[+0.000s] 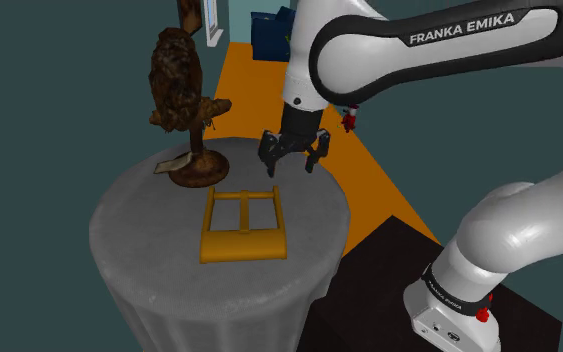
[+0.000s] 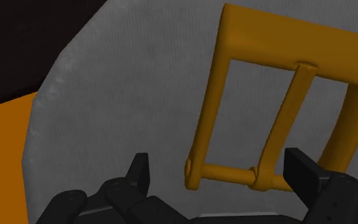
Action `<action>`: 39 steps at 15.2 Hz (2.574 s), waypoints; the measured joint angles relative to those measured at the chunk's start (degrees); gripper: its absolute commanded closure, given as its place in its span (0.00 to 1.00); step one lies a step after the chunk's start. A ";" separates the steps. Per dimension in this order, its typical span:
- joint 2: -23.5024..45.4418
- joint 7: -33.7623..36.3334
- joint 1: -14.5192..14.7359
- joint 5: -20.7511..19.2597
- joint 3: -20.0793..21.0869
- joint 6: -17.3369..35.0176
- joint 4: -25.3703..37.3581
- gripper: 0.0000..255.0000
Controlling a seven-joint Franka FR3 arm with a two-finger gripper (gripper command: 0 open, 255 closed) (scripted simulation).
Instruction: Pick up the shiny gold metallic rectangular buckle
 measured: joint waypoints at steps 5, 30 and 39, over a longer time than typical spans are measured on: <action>11.23 13.37 -3.67 -2.57 8.92 6.93 4.02 0.00; 28.62 31.03 -7.43 -14.61 16.79 17.57 7.20 1.00; 23.63 27.91 -7.37 -10.43 15.72 10.59 10.58 1.00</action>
